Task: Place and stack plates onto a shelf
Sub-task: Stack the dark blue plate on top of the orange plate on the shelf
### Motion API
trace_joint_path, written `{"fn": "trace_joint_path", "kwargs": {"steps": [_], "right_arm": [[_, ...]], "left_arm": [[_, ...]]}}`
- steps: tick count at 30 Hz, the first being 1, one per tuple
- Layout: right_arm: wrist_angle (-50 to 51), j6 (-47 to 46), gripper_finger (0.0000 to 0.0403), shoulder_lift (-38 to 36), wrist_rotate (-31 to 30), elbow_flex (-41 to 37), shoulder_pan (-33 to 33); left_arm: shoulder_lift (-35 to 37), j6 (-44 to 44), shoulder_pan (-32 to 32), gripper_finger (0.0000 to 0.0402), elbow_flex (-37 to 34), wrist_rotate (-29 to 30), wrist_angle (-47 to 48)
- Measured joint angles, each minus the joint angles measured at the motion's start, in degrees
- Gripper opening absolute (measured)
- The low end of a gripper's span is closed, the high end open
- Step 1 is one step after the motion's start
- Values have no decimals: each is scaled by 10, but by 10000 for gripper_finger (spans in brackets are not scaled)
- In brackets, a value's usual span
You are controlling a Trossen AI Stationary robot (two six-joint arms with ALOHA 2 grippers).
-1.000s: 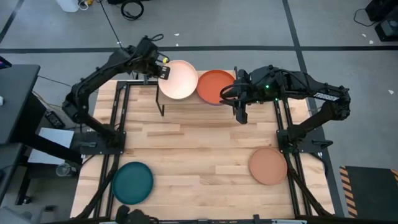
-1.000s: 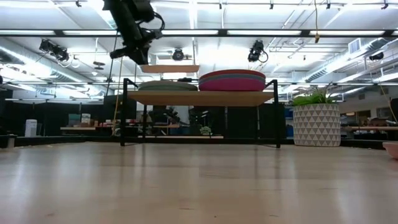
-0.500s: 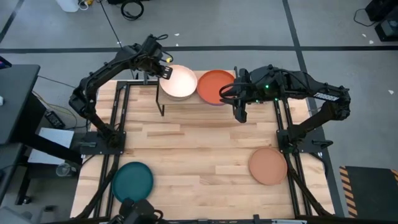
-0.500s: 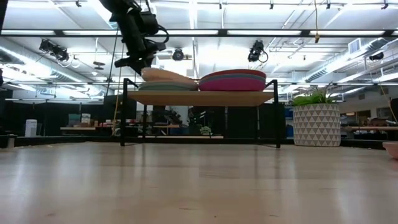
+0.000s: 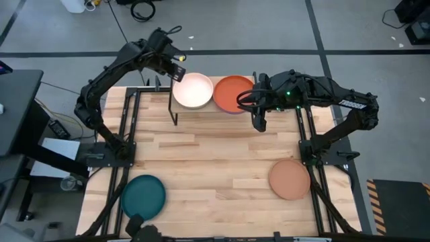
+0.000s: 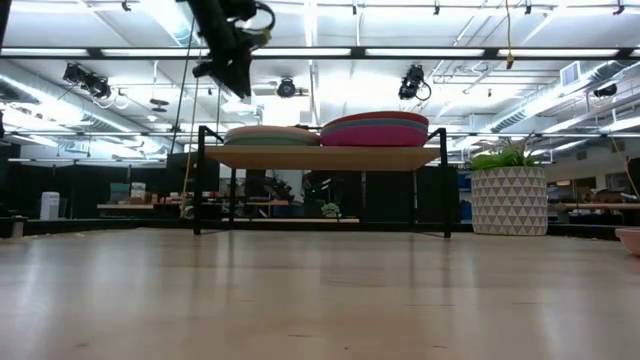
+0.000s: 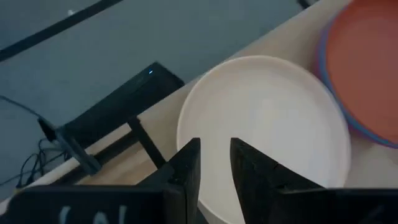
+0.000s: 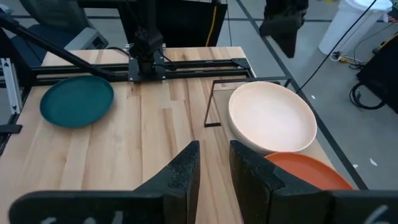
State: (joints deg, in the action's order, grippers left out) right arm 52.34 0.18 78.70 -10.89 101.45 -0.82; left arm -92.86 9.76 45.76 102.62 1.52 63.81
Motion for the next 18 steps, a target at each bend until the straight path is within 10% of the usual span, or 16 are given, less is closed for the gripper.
{"fn": "trace_joint_path", "kwargs": {"steps": [18], "right_arm": [[-5,12,94,0,1,-28,-5]], "left_arm": [[26,-103,-359,91,-24,-93,171]]}}
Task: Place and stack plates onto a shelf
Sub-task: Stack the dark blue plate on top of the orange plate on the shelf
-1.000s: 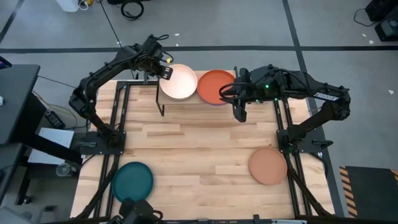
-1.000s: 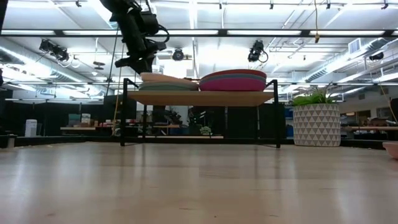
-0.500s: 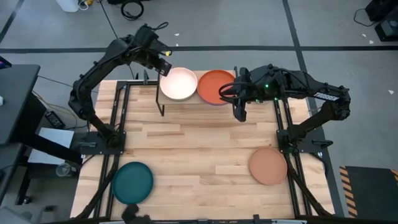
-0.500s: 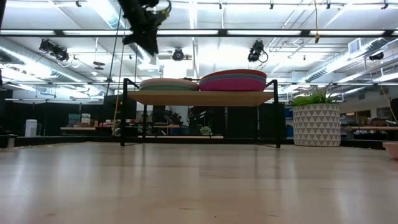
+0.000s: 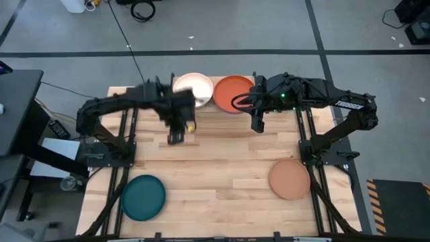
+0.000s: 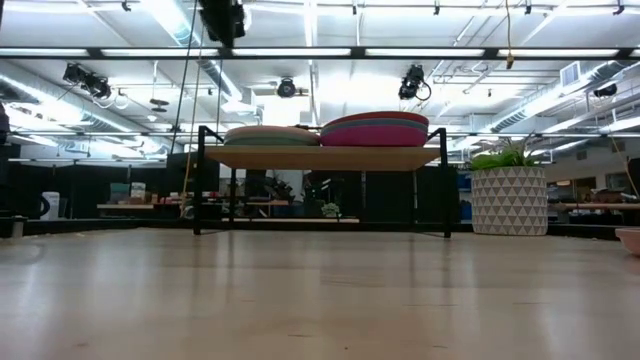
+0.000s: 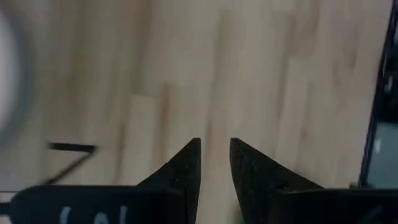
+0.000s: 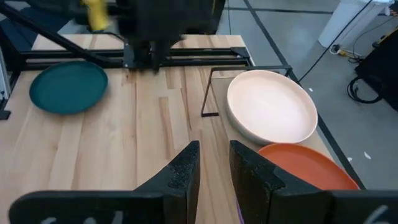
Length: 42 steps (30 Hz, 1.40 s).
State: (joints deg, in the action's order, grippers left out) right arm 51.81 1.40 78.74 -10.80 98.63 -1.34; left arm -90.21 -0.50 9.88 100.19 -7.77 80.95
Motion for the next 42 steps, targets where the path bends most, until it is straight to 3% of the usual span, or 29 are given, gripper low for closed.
{"fn": "trace_joint_path", "kwargs": {"steps": [9,22,28,34,42], "right_arm": [[-44,-1,94,0,52,-54,0],[-59,-14,94,0,64,-63,1],[-60,-13,94,0,64,-63,1],[-76,-3,94,0,64,-63,-4],[-85,-2,94,0,61,-63,-6]], "left_arm": [[15,73,-130,91,-156,-4,-71],[30,138,-223,91,-354,-136,-242],[30,161,-268,91,-434,-136,-266],[30,117,-297,91,-487,-101,-265],[30,103,-318,91,-499,-36,-268]]}}
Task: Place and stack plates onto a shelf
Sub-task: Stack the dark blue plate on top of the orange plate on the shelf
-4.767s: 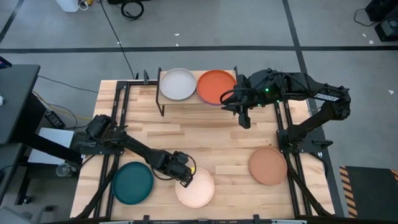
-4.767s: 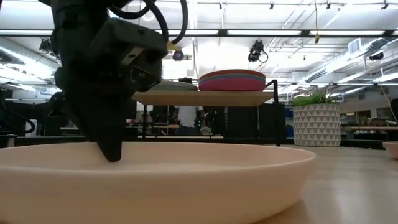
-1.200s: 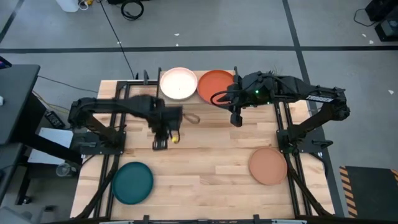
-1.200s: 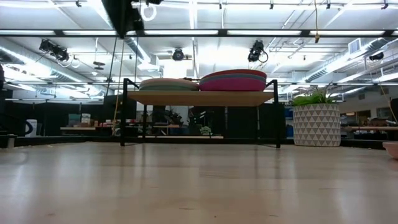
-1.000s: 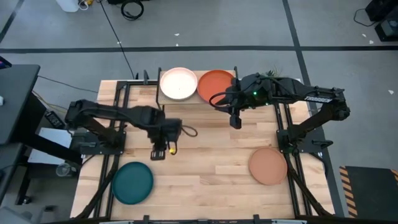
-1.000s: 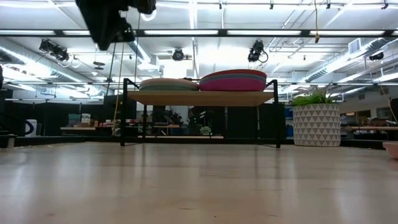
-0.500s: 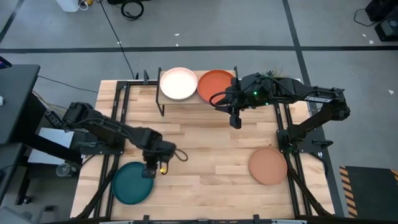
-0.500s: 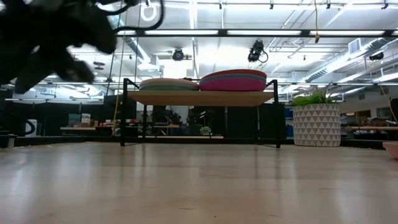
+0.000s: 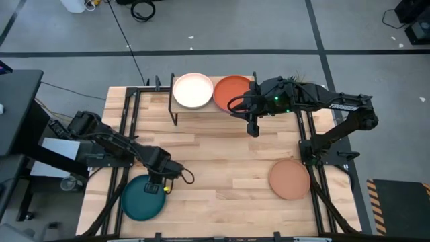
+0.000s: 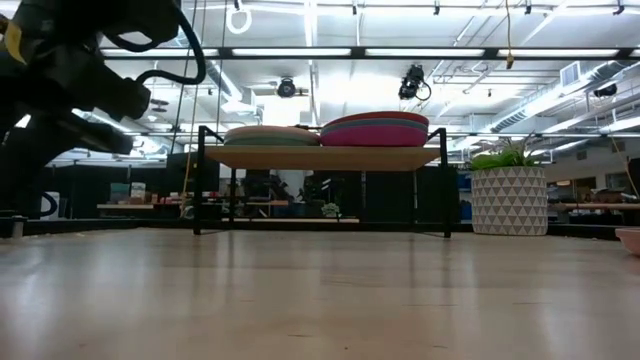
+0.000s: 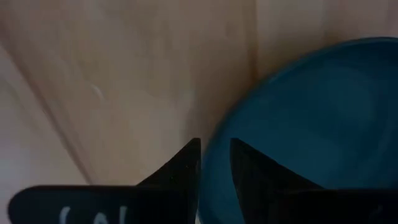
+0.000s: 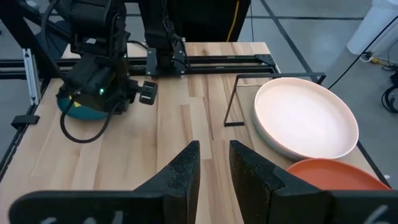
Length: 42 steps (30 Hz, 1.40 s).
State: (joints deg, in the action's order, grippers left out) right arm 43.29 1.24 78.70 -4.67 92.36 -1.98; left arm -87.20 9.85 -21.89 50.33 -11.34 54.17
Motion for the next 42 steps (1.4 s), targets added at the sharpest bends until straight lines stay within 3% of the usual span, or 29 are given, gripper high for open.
{"fn": "trace_joint_path", "kwargs": {"steps": [13,20,26,33,37,42], "right_arm": [[0,0,94,0,-2,0,-7],[0,0,94,0,-2,0,-7],[0,0,94,0,-2,0,-7],[0,0,94,0,-2,0,-7],[0,3,94,0,-2,0,-7],[0,17,94,0,-2,0,-9]], "left_arm": [[0,-16,-9,134,-25,7,-56],[0,-16,-9,136,-45,-2,-56],[0,-15,-9,101,-71,-31,-77],[0,14,0,16,-68,-46,-73],[-1,57,27,14,-37,-54,-67],[-1,119,90,13,56,-54,-47]]}}
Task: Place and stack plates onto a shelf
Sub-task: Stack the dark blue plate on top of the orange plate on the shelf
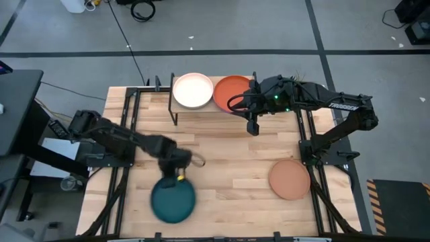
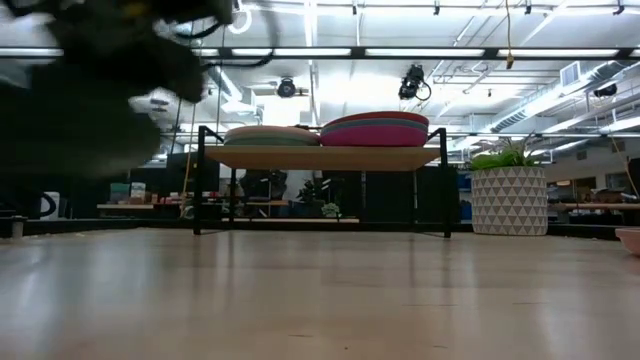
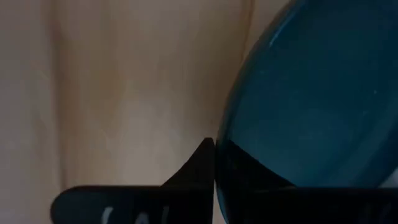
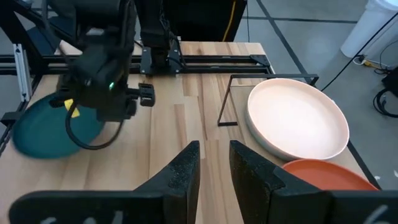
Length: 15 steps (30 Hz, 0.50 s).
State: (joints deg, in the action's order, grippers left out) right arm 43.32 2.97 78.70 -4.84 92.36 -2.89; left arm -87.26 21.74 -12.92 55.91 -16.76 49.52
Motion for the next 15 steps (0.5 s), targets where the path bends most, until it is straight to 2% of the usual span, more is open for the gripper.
{"fn": "trace_joint_path", "kwargs": {"steps": [5,9,15], "right_arm": [[0,-3,94,-8,-7,0,-10],[-1,1,94,-27,-21,0,-19],[-14,0,94,-60,-22,0,-25]], "left_arm": [[0,52,82,13,109,-3,-2],[0,109,147,13,182,27,-35],[0,182,235,13,242,78,-104]]}}
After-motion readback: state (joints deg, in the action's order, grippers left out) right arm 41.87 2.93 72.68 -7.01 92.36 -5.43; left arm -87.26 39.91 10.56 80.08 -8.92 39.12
